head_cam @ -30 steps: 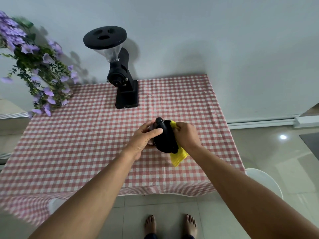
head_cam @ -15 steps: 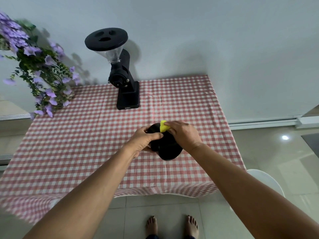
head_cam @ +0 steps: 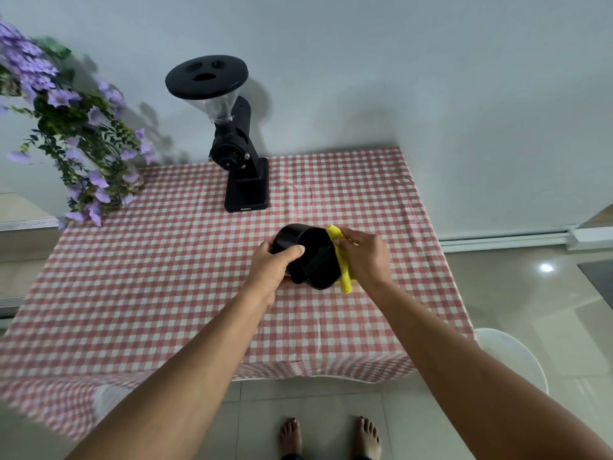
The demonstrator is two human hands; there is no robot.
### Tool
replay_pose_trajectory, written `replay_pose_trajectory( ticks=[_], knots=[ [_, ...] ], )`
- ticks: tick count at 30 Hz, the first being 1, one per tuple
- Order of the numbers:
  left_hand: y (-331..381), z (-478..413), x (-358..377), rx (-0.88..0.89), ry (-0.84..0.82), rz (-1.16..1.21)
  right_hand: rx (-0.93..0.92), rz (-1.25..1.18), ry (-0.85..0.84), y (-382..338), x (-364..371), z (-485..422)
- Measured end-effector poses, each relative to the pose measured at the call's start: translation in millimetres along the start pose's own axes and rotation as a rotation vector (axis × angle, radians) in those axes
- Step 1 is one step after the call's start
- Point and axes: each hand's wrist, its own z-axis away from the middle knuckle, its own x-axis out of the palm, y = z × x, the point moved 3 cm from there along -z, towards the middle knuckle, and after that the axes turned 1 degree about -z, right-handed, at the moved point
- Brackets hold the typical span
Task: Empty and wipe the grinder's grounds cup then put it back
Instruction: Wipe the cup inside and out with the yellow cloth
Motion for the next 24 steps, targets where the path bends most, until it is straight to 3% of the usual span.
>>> replay_pose_trajectory(
  ticks=[5, 11, 18, 24],
  knots=[
    [8, 1, 1, 0.064, -0.076, 0.005, -0.226, 0.280, 0.026, -19, 5, 6],
    [7, 5, 8, 0.107, -0.009, 0.035, -0.118, 0.135, 0.122, -15, 0, 6],
    [12, 3, 7, 0.103, 0.084, 0.079, -0.545, 0.456, 0.166, -13, 5, 30],
    [12, 2, 10, 0.105, 0.080, 0.041, -0.433, 0.605, 0.023, -20, 8, 23]
  ],
)
